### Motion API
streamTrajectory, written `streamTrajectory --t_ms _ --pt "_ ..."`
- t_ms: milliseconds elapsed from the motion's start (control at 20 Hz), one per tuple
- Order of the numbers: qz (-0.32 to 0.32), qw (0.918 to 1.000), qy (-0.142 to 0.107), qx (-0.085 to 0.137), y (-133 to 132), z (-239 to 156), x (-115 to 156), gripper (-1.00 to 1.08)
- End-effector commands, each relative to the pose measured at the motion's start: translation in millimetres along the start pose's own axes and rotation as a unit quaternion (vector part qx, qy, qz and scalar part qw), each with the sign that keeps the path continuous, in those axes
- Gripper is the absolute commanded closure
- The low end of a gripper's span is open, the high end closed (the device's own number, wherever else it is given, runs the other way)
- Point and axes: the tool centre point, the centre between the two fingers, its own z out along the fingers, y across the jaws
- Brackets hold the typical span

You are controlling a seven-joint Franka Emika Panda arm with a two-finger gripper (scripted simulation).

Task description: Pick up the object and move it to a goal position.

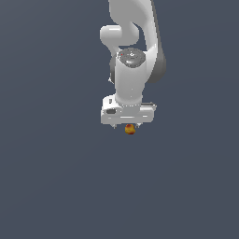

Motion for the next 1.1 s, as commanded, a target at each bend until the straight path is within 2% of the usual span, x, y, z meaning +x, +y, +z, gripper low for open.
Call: streamTrajectory --t_ms 0,500,1050 --pt "0.000 1.0000 0.000 0.000 0.0 0.0 0.0 -0.92" --pt "0.043 0.9990 -0.006 0.002 35.1 8.4 -3.2 -0.92" --pt "0.019 0.9998 -0.007 0.001 20.2 25.7 -15.1 -0.92"
